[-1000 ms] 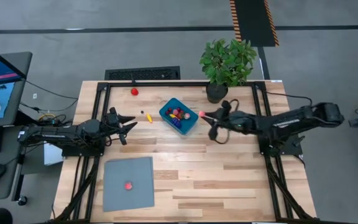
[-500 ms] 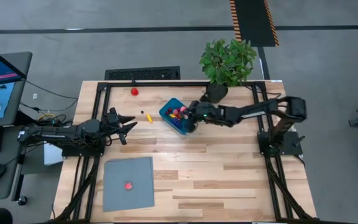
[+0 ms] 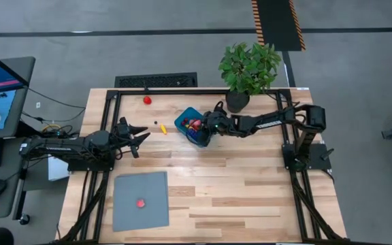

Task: Pick and placing Produce into tupperware
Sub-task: Put the right apricot into the container, then put the apricot into the container

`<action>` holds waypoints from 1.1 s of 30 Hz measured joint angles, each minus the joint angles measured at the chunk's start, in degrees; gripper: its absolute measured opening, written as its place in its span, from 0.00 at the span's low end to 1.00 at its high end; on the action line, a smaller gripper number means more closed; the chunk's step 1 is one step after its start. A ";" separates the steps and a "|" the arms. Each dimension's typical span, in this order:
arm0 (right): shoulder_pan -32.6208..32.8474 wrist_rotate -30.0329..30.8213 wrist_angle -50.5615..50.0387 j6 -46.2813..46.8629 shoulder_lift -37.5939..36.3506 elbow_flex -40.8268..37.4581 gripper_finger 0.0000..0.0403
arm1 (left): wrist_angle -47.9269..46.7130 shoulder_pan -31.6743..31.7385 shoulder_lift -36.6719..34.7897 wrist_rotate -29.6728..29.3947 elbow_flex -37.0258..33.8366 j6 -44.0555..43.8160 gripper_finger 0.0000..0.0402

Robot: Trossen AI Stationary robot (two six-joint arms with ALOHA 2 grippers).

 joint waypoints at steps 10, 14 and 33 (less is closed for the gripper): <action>-0.50 -7.70 -0.73 2.04 0.00 -0.02 0.47 | 0.02 0.00 0.00 -0.41 0.00 -1.07 0.32; 0.20 -6.39 0.60 2.05 -0.01 -0.04 0.60 | 0.02 0.02 0.00 -0.39 0.00 -1.19 0.32; 9.94 -12.75 -1.35 -12.07 -14.88 -0.11 0.68 | 2.84 -0.02 -0.04 11.86 0.81 2.18 0.32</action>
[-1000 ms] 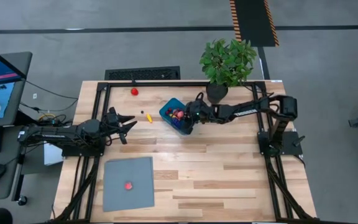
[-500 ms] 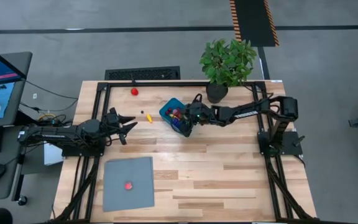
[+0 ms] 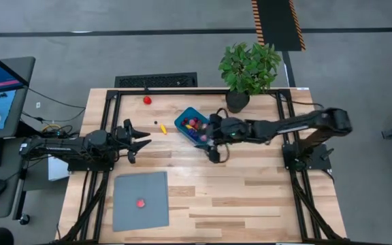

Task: Pick and placing Produce into tupperware
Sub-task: Put the apricot into the container

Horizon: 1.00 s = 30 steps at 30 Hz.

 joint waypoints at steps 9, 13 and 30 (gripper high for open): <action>5.60 -0.10 -2.58 0.99 -18.37 -7.17 0.68 | -0.22 0.00 0.00 0.43 0.06 -0.45 0.32; 9.55 0.20 -1.68 2.06 -25.88 -11.29 0.68 | -0.35 0.00 0.00 5.92 0.11 -1.38 0.32; 18.05 7.64 5.07 0.44 -49.05 -31.34 0.68 | -0.90 -0.07 0.00 7.83 0.22 -1.21 0.32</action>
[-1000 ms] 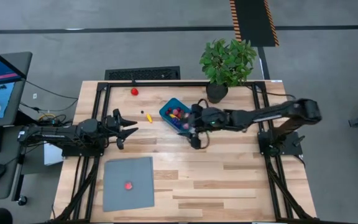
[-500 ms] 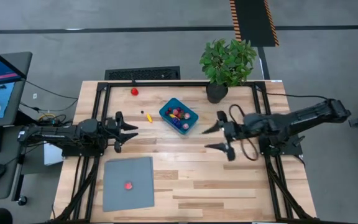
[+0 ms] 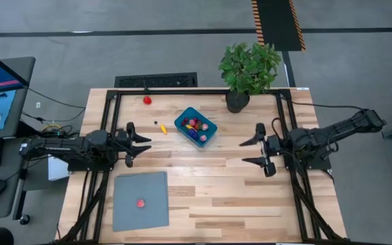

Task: Pick and placing Produce into tupperware
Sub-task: Put the apricot into the container

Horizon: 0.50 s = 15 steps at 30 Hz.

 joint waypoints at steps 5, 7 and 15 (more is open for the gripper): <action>-0.08 0.01 6.55 -1.65 -3.81 -8.09 0.68 | -1.02 -0.02 0.04 0.52 0.00 -0.02 0.32; -0.14 0.00 10.11 -1.42 -4.83 -10.99 0.68 | -1.27 -0.02 0.13 0.58 0.00 -0.02 0.32; -0.12 1.81 10.33 0.44 -6.83 -16.67 0.68 | -1.64 -1.70 0.46 5.29 0.02 1.58 0.32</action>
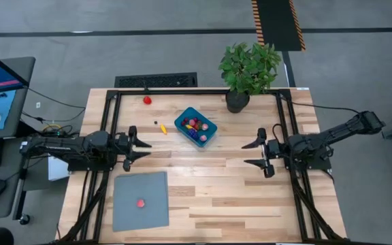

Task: Pick and placing Produce into tupperware
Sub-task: Put the apricot into the container

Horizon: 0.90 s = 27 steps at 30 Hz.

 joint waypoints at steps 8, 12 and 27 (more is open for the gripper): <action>-0.04 1.48 8.52 3.01 0.03 -6.99 0.68 | -0.05 -5.66 0.59 -5.59 0.02 1.23 0.32; -0.01 1.39 7.59 2.90 0.06 -7.02 0.68 | -0.21 -7.57 3.12 -7.19 0.04 1.25 0.32; -0.06 1.41 4.95 6.97 0.07 -7.07 0.68 | -1.84 -16.81 22.91 -1.62 6.87 -6.19 0.32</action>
